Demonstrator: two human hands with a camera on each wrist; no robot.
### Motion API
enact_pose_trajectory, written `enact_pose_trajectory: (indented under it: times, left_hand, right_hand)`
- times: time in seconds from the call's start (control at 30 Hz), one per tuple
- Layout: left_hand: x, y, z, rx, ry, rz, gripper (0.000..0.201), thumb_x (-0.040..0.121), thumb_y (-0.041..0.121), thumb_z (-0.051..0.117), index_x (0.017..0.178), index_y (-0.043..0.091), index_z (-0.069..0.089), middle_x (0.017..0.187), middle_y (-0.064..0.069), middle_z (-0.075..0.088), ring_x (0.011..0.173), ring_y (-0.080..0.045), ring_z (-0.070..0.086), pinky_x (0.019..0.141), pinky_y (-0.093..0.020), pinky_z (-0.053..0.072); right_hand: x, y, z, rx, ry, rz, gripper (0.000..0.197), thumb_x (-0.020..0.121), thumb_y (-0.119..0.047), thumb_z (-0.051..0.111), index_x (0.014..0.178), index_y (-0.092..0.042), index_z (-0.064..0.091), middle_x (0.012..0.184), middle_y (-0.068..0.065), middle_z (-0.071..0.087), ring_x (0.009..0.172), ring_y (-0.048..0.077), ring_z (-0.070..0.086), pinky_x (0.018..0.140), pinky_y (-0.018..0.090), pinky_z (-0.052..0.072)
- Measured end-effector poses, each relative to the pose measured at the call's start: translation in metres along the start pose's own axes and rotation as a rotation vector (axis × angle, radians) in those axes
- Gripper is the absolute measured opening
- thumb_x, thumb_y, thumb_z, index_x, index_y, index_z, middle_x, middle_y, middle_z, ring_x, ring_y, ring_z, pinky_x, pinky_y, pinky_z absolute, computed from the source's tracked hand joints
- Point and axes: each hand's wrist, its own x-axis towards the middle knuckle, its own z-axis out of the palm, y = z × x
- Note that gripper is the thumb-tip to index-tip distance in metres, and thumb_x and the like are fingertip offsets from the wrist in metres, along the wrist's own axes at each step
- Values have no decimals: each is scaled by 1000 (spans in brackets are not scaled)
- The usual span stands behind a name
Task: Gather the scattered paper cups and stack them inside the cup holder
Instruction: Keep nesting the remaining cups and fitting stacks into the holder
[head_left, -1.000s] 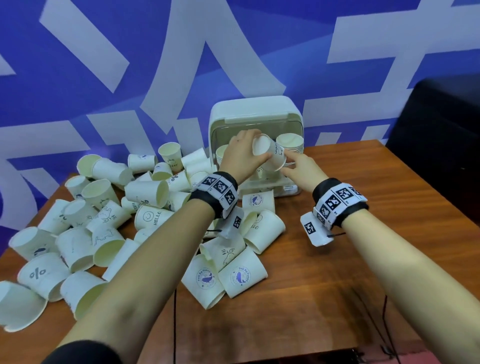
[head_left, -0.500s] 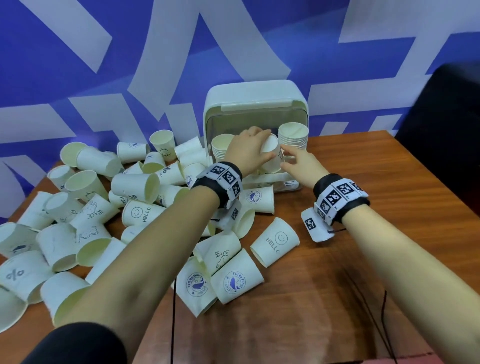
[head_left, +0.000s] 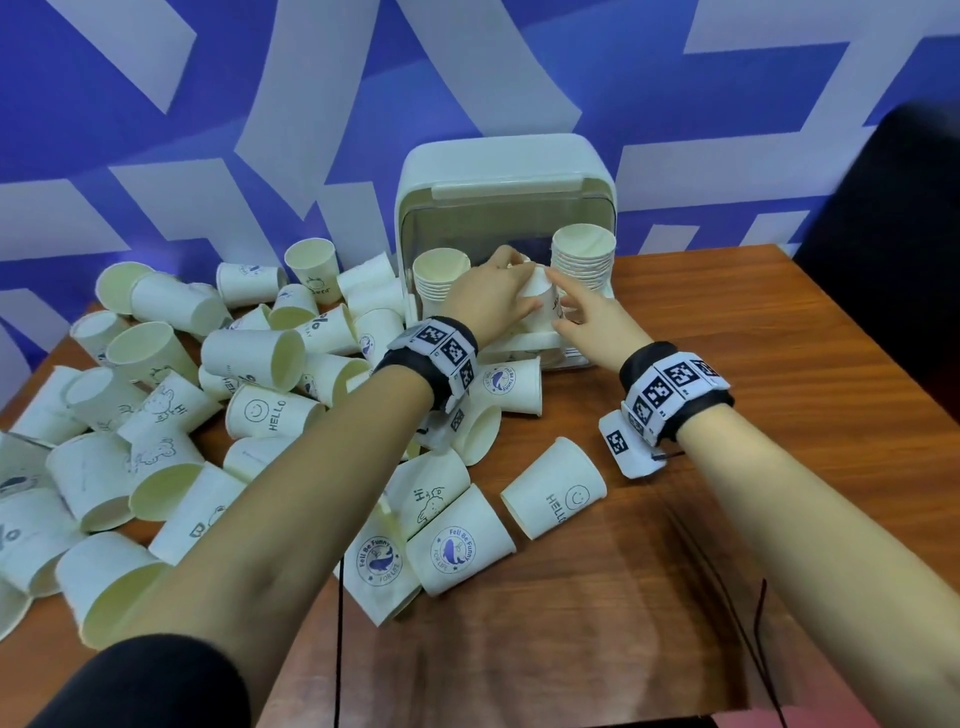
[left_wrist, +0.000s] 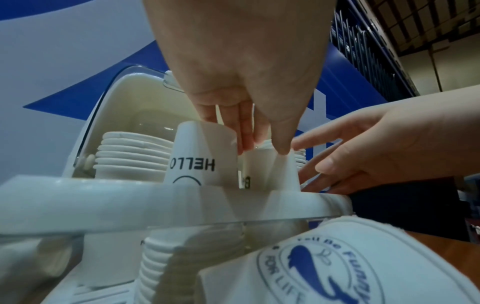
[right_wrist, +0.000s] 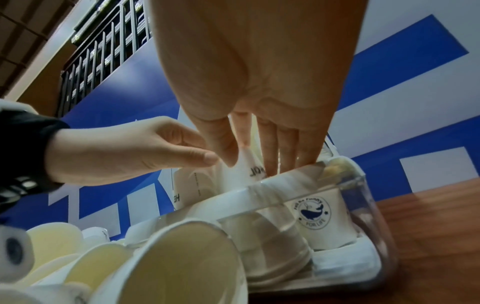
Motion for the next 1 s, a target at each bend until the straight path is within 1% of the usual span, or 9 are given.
enact_pose_trajectory:
  times: [0.1, 0.2, 0.33, 0.43, 0.5, 0.57, 0.63, 0.8, 1.0]
  left_hand:
    - [-2, -4, 4, 70, -31, 97, 32, 95, 30, 51, 119, 12, 64, 121, -7, 62, 108, -26, 56, 89, -37, 45]
    - [-2, -8, 9, 125, -63, 167, 27, 93, 24, 50, 105, 13, 72, 112, -4, 69, 116, -23, 52, 97, -39, 41]
    - [-1, -3, 3, 206, -173, 115, 33, 94, 32, 44, 118, 23, 66, 123, -3, 63, 126, -22, 45, 100, -42, 40]
    - [-5, 4, -6, 220, -288, 84, 40, 95, 35, 46, 132, 24, 55, 139, -4, 52, 140, -21, 29, 108, -45, 31]
    - [-12, 8, -8, 187, -328, 63, 45, 95, 37, 48, 138, 23, 49, 144, -2, 46, 143, -20, 23, 111, -49, 27]
    - [-23, 13, -10, 163, -332, 61, 49, 95, 39, 48, 141, 22, 44, 148, 0, 42, 144, -20, 20, 113, -51, 23]
    - [-34, 19, -16, 137, -270, 66, 47, 95, 38, 49, 140, 23, 47, 146, -1, 45, 142, -21, 24, 113, -49, 26]
    - [-58, 35, -46, -43, -138, 30, 39, 93, 25, 51, 130, 17, 58, 131, -6, 59, 125, -21, 48, 101, -35, 41]
    - [-93, 54, -74, -199, -82, -49, 35, 93, 19, 50, 126, 16, 61, 124, -1, 64, 114, -16, 58, 93, -27, 43]
  right_hand:
    - [3, 5, 1, -105, -10, 21, 56, 94, -10, 48, 147, -18, 33, 142, 10, 47, 128, 22, 45, 98, 21, 31]
    - [3, 5, 4, -169, -50, 35, 53, 94, -10, 46, 145, -14, 33, 135, 13, 51, 117, 25, 51, 91, 26, 36]
    - [5, 2, 5, -206, -92, 23, 43, 93, -12, 49, 135, -12, 39, 117, 11, 55, 106, 24, 52, 81, 25, 34]
    - [2, -3, 5, -197, -95, 20, 45, 93, -14, 51, 137, -9, 40, 132, 13, 52, 120, 25, 48, 91, 27, 36]
    - [-5, -8, 3, -196, -63, 27, 54, 94, -16, 51, 145, -8, 33, 145, 13, 42, 131, 26, 41, 103, 30, 33]
    - [-15, -11, 0, -184, -42, 37, 59, 94, -18, 51, 148, -10, 28, 150, 11, 36, 134, 24, 38, 109, 33, 30]
    - [-26, -14, -3, -172, -39, 37, 58, 95, -18, 51, 148, -11, 29, 151, 10, 34, 135, 23, 37, 111, 33, 29]
    - [-59, -25, -8, -107, -5, 9, 51, 94, -17, 52, 144, -11, 38, 148, 8, 40, 134, 22, 39, 107, 28, 29]
    - [-90, -36, -9, -11, 17, 18, 42, 95, -23, 54, 136, -17, 50, 137, 5, 52, 122, 18, 49, 96, 21, 34]
